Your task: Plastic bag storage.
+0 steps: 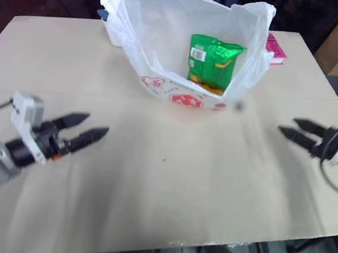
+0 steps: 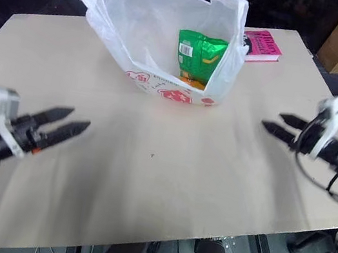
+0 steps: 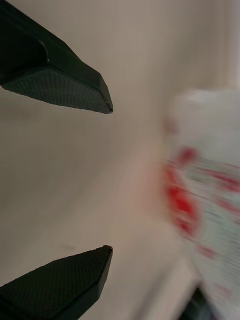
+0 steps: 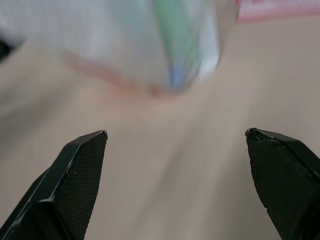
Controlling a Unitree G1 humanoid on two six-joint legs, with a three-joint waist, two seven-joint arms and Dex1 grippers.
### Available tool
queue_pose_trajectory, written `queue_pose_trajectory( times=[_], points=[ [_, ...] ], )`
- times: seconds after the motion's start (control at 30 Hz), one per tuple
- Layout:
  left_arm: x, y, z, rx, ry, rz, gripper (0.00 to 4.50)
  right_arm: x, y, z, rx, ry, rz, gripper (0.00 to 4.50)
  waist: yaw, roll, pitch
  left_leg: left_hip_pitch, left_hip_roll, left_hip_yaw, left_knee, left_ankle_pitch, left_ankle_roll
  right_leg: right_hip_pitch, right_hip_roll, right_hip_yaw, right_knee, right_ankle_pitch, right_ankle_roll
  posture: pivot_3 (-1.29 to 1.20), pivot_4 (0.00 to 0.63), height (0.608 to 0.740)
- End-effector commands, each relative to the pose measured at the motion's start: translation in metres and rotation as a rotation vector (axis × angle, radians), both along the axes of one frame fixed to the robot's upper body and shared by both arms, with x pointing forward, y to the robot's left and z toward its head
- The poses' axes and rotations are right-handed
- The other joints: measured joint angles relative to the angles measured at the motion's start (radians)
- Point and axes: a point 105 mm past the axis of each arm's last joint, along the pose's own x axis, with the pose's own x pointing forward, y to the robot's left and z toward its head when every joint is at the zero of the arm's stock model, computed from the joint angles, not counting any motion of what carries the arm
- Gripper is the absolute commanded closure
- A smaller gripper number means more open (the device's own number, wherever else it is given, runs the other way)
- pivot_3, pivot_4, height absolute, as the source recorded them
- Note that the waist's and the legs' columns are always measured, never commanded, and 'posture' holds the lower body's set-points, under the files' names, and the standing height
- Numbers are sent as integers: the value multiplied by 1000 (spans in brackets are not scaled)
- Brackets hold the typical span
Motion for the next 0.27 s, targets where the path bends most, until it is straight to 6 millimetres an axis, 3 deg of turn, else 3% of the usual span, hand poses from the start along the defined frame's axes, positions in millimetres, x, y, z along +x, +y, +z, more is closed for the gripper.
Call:
queue_pose_trajectory(
  times=[0.03, 0.27],
  points=[
    [-1, -15, -4, 79, -81, 26, 79, -9, 10, -3, -99, -135, 45, 0, 13, 0, 0, 3, 0, 0, 1, 0, 0, 3, 0, 0, 0, 1, 0, 0, 150, 740],
    [-5, -27, -19, 164, -143, 38, 79, -15, 0, -28, -187, -152, 55, 0, 12, 0, 0, 22, 1, -1, 1, -2, 3, 24, 2, -2, -4, 1, -1, 0, 150, 740]
  ],
)
